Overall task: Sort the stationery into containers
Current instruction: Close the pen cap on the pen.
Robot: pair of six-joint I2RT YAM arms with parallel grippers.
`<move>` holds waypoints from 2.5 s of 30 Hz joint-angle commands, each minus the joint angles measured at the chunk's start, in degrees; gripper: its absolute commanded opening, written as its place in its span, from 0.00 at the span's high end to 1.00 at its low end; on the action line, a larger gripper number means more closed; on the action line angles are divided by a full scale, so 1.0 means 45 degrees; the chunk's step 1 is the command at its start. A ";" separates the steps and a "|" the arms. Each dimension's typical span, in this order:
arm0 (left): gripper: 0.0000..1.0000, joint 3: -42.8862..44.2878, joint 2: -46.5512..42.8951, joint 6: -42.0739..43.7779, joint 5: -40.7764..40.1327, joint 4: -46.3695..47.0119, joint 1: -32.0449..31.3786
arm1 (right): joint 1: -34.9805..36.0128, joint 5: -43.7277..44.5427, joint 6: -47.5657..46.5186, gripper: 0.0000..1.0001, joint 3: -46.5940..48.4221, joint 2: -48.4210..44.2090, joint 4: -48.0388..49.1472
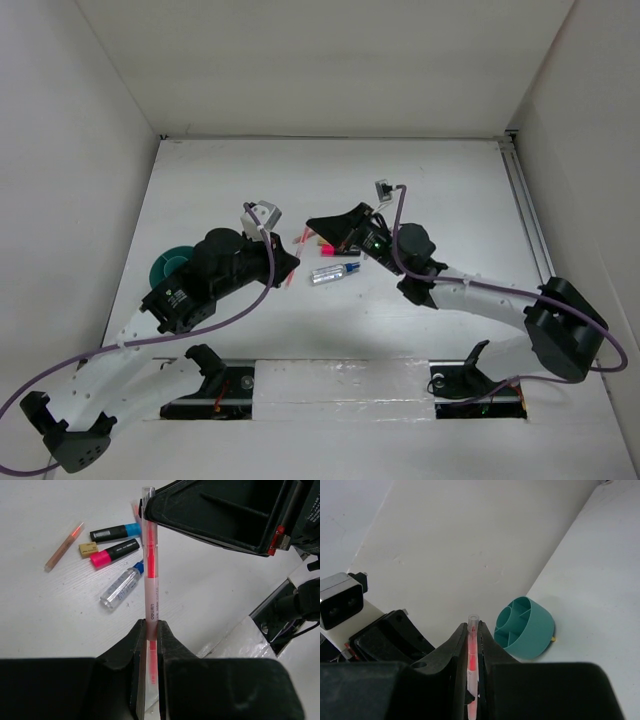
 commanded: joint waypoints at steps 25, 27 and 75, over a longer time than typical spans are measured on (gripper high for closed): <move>1.00 0.0169 -0.0358 -0.0379 -0.1641 0.1750 0.0073 | 0.1886 0.0031 -0.2425 1.00 0.0778 0.0027 -0.2726; 1.00 0.0169 -0.0474 -0.0379 -0.1641 0.1750 0.0073 | 0.1886 0.0031 -0.2581 1.00 0.0778 0.0027 -0.2921; 1.00 0.0169 -0.0572 -0.0496 -0.1641 0.1750 0.0073 | 0.2394 -0.0966 -0.3501 0.71 0.1032 -0.0891 -0.4074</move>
